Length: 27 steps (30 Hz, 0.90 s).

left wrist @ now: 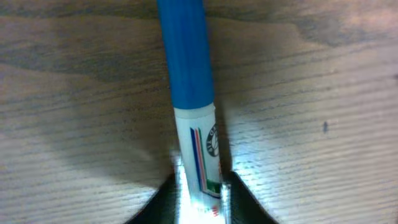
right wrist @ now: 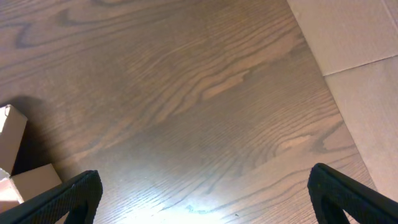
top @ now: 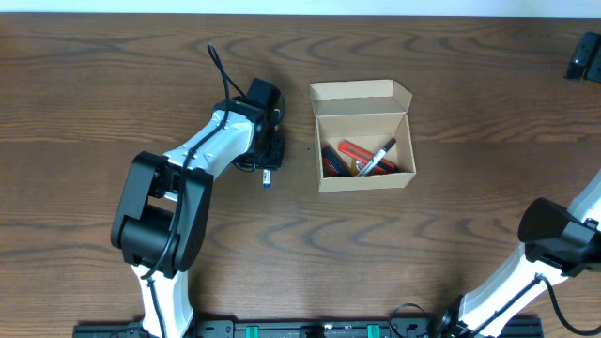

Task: Pack container
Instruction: 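Lower the left gripper and grasp the blue marker, then lift the blue marker and carry it into the box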

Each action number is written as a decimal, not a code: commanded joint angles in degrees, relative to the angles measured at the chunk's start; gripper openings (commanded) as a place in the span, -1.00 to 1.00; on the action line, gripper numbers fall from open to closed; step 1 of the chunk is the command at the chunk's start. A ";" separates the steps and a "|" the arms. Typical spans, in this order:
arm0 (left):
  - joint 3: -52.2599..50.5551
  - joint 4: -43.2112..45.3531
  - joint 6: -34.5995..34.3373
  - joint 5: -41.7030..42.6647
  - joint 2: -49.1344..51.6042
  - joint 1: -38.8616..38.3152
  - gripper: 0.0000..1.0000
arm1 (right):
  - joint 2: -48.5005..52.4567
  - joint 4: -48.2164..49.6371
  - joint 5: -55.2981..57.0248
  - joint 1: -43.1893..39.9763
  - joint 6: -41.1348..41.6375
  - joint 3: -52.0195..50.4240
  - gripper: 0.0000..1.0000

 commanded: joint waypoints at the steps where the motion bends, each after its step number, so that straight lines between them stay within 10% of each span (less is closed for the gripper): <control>1: -0.63 -0.72 0.09 -0.90 3.48 -0.28 -0.87 | -0.90 -0.09 -0.22 -0.20 0.81 0.79 0.98; 15: 2.12 -3.80 0.07 -0.57 2.82 -0.04 -0.88 | -0.90 -0.09 -0.22 -0.20 0.81 0.79 0.99; 27: 25.46 -15.82 5.84 1.42 -5.68 1.70 -0.88 | -0.90 -0.09 -0.22 -0.20 0.81 0.79 0.98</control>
